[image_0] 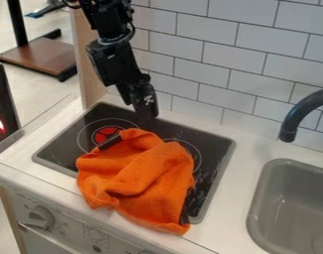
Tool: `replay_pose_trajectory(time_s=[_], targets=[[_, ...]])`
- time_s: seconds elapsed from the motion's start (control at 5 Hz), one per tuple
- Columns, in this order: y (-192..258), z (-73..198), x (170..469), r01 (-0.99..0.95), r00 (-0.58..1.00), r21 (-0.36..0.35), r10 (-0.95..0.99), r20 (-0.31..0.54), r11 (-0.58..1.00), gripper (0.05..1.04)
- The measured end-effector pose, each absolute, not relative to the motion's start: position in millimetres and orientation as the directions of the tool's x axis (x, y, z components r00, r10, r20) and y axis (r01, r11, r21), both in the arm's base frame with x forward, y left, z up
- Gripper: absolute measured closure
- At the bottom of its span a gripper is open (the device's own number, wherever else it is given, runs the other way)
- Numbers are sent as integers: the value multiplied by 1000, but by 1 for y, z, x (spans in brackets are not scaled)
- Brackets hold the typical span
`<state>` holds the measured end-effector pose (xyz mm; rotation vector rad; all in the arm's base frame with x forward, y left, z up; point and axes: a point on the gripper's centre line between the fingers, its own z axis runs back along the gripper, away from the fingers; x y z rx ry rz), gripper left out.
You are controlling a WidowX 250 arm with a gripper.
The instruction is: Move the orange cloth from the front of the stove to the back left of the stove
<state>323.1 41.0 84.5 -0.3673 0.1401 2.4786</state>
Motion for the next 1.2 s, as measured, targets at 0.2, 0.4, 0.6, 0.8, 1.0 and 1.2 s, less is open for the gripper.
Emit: replay_pose_trajectory(time_s=[0.2, 0.4, 0.6, 0.8, 1.0, 1.2], targets=[[40, 76, 320, -591, -782, 36, 561, -273, -806, 83], [39, 59, 318, -533, -834, 79, 507, -215, -843, 83], [36, 54, 307, -467, -876, 107, 444, -188, -878, 84], [31, 61, 293, -395, -905, 67, 375, -202, -916, 83], [19, 50, 280, -359, -923, 67, 344, -174, -931, 83], [2, 39, 274, -342, -928, 40, 331, -169, -939, 83]])
